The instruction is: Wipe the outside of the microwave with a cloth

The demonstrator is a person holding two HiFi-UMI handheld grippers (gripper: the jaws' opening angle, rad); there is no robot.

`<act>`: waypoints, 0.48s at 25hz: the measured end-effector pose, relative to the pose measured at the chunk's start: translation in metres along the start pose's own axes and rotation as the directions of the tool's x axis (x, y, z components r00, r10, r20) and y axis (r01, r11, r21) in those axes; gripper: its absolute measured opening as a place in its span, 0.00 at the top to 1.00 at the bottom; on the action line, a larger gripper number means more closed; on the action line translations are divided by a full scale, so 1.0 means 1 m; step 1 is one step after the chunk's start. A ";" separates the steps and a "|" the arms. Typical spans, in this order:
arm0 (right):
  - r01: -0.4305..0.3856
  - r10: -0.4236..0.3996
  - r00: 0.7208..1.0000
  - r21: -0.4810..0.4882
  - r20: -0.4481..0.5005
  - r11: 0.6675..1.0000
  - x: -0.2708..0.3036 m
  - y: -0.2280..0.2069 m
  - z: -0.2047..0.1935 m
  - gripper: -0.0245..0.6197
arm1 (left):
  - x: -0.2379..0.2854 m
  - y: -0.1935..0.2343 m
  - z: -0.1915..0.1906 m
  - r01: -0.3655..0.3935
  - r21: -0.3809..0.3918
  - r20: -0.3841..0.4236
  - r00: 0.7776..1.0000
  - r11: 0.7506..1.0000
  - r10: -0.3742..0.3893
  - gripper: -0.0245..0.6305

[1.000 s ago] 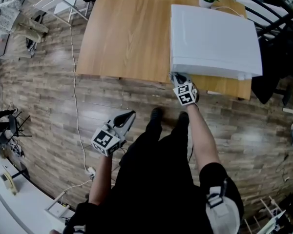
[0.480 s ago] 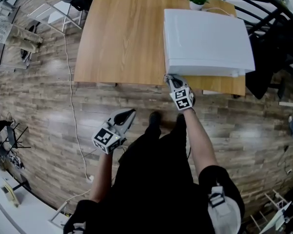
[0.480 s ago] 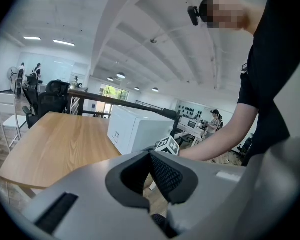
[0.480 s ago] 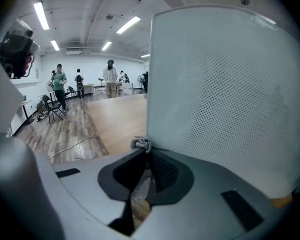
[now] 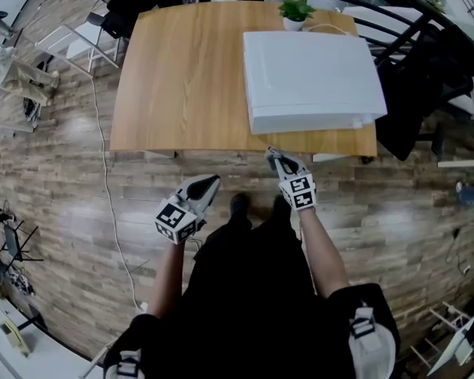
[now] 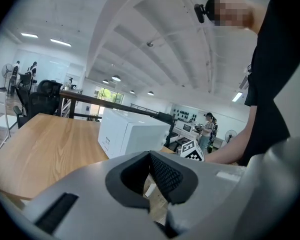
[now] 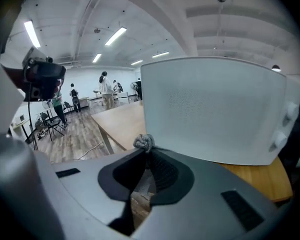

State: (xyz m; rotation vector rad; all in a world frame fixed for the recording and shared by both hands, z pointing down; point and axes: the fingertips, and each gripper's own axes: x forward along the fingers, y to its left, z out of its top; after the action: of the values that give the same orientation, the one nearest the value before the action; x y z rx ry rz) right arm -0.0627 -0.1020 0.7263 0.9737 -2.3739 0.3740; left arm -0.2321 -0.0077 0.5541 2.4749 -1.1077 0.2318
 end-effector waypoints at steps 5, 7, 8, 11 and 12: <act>0.011 -0.011 0.999 0.010 0.047 1.000 -0.049 -0.034 0.004 0.92 | 0.032 -0.012 0.018 0.030 0.044 0.020 0.999 0.999 -0.031 0.96; 0.023 -0.023 0.997 0.005 0.072 1.000 -0.070 -0.049 0.010 0.92 | 0.042 -0.017 0.027 0.036 0.054 0.030 0.999 0.998 -0.037 0.96; 0.027 -0.027 0.996 -0.003 0.082 1.000 -0.082 -0.055 0.011 0.92 | 0.047 -0.021 0.031 0.038 0.059 0.033 0.999 0.998 -0.040 0.96; 0.041 -0.038 0.994 -0.023 0.106 0.999 -0.117 -0.075 0.015 0.92 | 0.063 -0.031 0.042 0.042 0.076 0.036 0.998 0.996 -0.045 0.96; 0.047 -0.045 0.993 -0.021 0.113 0.999 -0.128 -0.081 0.017 0.92 | 0.067 -0.034 0.045 0.043 0.078 0.035 0.998 0.996 -0.046 0.96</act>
State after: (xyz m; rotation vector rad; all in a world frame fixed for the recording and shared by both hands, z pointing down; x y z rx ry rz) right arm 0.0644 -0.0945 0.6431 1.0619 -2.4455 0.2802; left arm -0.1627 -0.0528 0.5243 2.5785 -1.0761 0.2205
